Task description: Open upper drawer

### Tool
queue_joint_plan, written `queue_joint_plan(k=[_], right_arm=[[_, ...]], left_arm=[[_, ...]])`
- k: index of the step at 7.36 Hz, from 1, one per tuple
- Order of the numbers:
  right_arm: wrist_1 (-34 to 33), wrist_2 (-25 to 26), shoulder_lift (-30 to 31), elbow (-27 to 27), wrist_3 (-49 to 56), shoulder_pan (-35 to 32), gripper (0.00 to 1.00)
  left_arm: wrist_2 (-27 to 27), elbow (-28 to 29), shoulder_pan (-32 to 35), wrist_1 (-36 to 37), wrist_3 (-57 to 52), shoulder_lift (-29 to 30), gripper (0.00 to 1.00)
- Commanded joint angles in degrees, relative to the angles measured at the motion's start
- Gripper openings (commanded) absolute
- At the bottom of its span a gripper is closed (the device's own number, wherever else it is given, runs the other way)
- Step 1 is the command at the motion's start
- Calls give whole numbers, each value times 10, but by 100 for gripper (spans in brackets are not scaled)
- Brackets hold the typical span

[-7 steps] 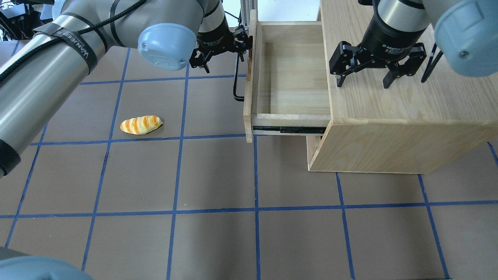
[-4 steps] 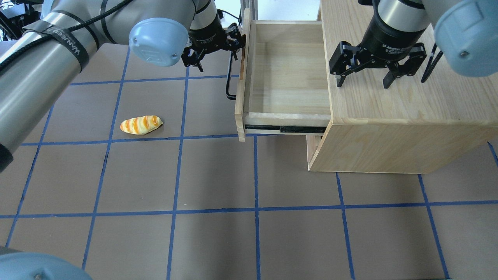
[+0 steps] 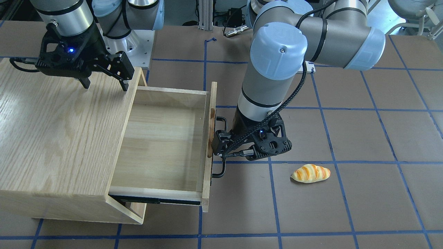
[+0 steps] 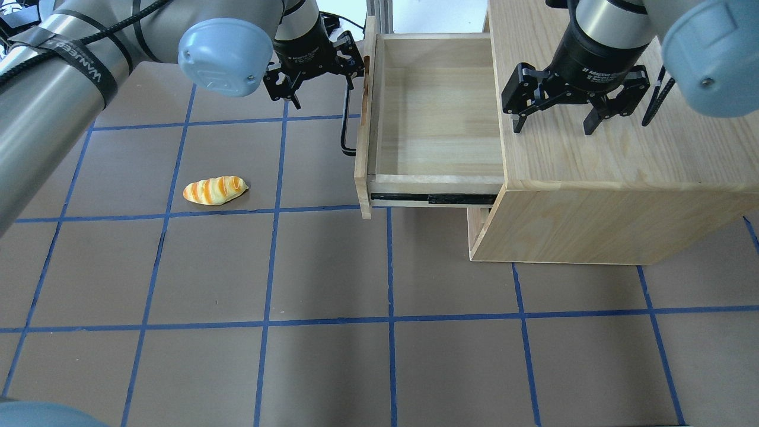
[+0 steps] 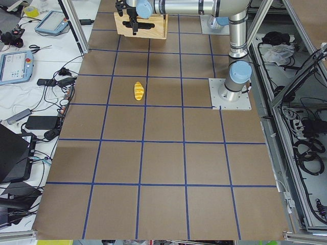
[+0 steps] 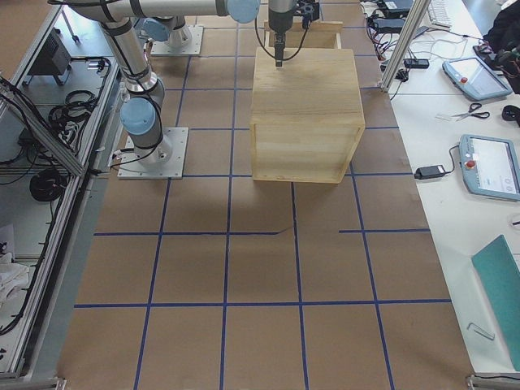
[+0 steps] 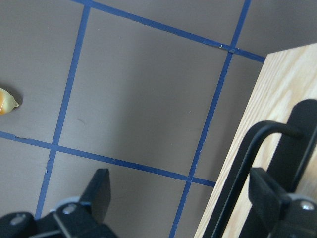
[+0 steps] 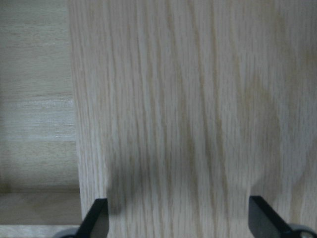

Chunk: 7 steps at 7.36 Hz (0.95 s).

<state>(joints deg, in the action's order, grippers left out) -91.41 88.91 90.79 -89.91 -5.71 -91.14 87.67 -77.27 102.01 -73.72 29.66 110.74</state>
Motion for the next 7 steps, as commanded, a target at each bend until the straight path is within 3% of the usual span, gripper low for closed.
queue_joint_plan(k=[1,3,5,7], right_arm=[[0,-1,0,0,0,1,100],[0,-1,0,0,0,0,100],[0,0,0,0,0,0,100],[0,0,0,0,0,0,100]], left_arm=[[0,7,-4,-20,-3,-14,100],[2,19,-43,-43,-97,-38,100],[29,45,-91,-113,-221,-61,100],[25,31,-113,-149,-257,-85,100]])
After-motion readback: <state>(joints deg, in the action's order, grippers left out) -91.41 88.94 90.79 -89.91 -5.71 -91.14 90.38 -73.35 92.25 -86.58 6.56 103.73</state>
